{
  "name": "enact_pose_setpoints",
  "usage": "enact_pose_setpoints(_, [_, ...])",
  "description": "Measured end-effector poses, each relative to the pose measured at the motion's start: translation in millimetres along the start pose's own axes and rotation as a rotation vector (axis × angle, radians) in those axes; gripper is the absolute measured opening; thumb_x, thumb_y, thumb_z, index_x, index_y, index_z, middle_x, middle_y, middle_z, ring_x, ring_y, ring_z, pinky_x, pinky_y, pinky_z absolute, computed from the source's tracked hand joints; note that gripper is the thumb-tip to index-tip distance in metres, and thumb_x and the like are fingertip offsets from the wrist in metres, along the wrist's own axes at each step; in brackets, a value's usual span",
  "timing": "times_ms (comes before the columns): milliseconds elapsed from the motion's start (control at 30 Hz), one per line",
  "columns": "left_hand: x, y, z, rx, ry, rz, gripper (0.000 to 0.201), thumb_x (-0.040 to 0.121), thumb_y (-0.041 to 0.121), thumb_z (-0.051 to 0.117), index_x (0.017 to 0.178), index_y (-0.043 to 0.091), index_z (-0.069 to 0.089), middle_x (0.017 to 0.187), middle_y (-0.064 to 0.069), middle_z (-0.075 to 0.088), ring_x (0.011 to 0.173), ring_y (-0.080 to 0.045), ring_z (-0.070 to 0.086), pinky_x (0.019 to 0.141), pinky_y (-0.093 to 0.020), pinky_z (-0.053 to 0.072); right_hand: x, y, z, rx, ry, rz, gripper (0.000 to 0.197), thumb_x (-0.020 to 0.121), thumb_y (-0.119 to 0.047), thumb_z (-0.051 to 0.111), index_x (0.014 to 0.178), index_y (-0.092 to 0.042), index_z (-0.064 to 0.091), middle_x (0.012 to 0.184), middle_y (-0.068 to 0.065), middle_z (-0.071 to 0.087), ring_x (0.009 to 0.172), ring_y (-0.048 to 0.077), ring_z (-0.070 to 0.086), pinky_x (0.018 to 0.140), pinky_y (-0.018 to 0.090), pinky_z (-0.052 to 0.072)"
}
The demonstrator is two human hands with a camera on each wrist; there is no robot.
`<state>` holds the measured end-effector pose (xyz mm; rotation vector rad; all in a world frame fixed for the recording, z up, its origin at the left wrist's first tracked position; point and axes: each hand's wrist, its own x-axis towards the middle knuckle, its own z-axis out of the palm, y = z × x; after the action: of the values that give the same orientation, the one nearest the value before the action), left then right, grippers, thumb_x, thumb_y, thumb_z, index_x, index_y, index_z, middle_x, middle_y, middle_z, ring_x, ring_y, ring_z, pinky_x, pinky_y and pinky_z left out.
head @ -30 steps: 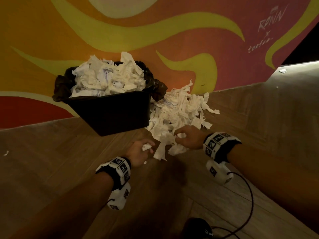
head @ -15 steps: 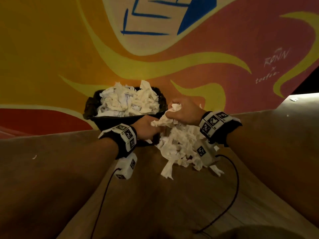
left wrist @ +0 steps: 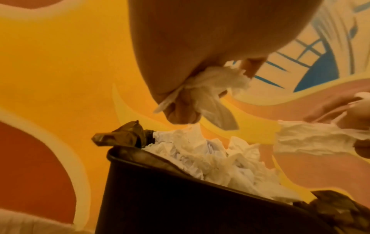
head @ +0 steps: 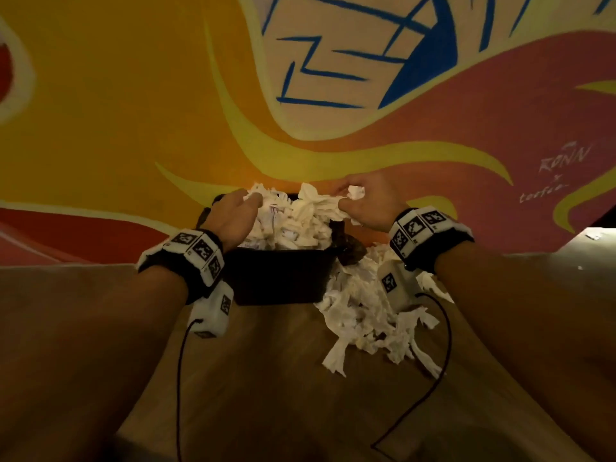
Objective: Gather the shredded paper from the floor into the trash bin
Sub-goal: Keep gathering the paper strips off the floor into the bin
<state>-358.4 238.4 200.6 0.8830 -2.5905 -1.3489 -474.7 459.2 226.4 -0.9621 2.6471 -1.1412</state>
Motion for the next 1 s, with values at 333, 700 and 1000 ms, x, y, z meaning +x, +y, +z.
enact_pose_setpoints(333, [24.3, -2.4, -4.2, 0.101, -0.016, 0.12, 0.031, 0.1, 0.015, 0.038, 0.13, 0.009, 0.036, 0.139, -0.016, 0.025, 0.119, -0.038, 0.037, 0.097, -0.041, 0.035, 21.8, -20.2, 46.4, 0.041, 0.133, 0.183, 0.028, 0.087, -0.013, 0.052, 0.065, -0.017, 0.068, 0.059, -0.005, 0.062, 0.045, 0.01, 0.053, 0.045, 0.022, 0.038])
enact_pose_setpoints(700, [36.8, -31.6, 9.7, 0.348, -0.205, 0.089, 0.062, 0.096, 0.013, 0.046, 0.151, 0.007, 0.019, 0.156, -0.018, 0.019, 0.142, -0.038, 0.021, 0.113, -0.048, 0.028, 28.9, -19.2, 40.9, -0.167, 0.074, 0.264, 0.04, 0.092, -0.034, 0.051, 0.065, -0.004, 0.048, 0.058, 0.007, 0.042, 0.054, 0.019, 0.04, 0.056, 0.028, 0.033])
enact_pose_setpoints(1000, [39.3, -20.8, 3.3, 0.544, -0.224, 0.042, 0.013, 0.1, 0.009, 0.044, 0.106, -0.001, 0.047, 0.099, -0.016, 0.051, 0.077, -0.026, 0.052, 0.068, -0.036, 0.046, 47.1, 1.4, 60.6, -0.171, -0.22, 0.248, 0.027, 0.079, -0.014, 0.049, 0.057, -0.013, 0.034, 0.056, 0.008, 0.035, 0.058, 0.023, 0.034, 0.056, 0.036, 0.029])
